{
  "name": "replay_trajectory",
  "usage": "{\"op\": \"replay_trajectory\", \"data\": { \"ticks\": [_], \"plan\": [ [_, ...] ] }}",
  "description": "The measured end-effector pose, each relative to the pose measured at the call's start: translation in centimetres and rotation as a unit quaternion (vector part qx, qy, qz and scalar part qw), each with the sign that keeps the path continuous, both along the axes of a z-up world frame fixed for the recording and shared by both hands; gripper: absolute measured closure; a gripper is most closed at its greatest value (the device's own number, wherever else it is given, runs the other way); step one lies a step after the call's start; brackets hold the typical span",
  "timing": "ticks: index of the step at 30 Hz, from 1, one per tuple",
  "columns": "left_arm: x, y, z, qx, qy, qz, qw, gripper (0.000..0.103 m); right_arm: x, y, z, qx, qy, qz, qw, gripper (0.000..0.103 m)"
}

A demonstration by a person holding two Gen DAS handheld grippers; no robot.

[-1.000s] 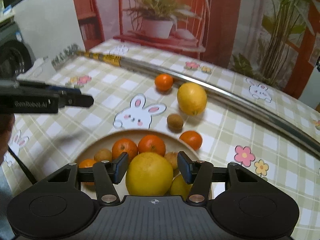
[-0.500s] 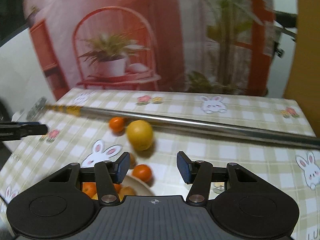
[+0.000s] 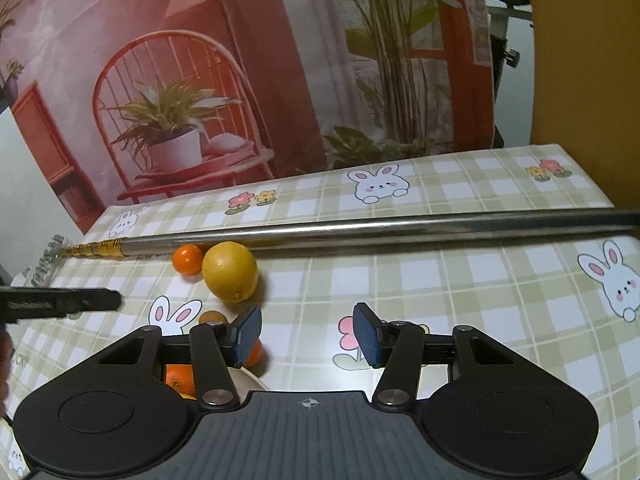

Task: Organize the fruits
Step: 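Grasp a small brown kiwi with the left tool while the right tool reaches toward a mandarin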

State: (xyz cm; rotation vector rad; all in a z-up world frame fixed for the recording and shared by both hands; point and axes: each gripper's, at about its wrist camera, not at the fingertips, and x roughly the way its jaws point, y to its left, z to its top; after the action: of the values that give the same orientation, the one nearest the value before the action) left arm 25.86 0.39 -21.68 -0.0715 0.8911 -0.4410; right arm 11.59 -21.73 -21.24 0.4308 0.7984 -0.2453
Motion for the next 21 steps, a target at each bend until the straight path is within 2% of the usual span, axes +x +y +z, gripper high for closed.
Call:
{"op": "replay_trajectory", "data": {
  "ticks": [9, 21],
  "plan": [
    [2.7, -3.0, -2.5, -0.039, 0.067, 0.0, 0.997, 0.081, -0.7, -0.8, -0.9, 0.024, -0.007, -0.013, 1.0, 0.055],
    [3.6, -4.4, -3.8, -0.039, 0.084, 0.002, 0.9957, 0.08, -1.6, -1.6, -1.8, 0.04, -0.009, -0.025, 0.999, 0.055]
  ]
}}
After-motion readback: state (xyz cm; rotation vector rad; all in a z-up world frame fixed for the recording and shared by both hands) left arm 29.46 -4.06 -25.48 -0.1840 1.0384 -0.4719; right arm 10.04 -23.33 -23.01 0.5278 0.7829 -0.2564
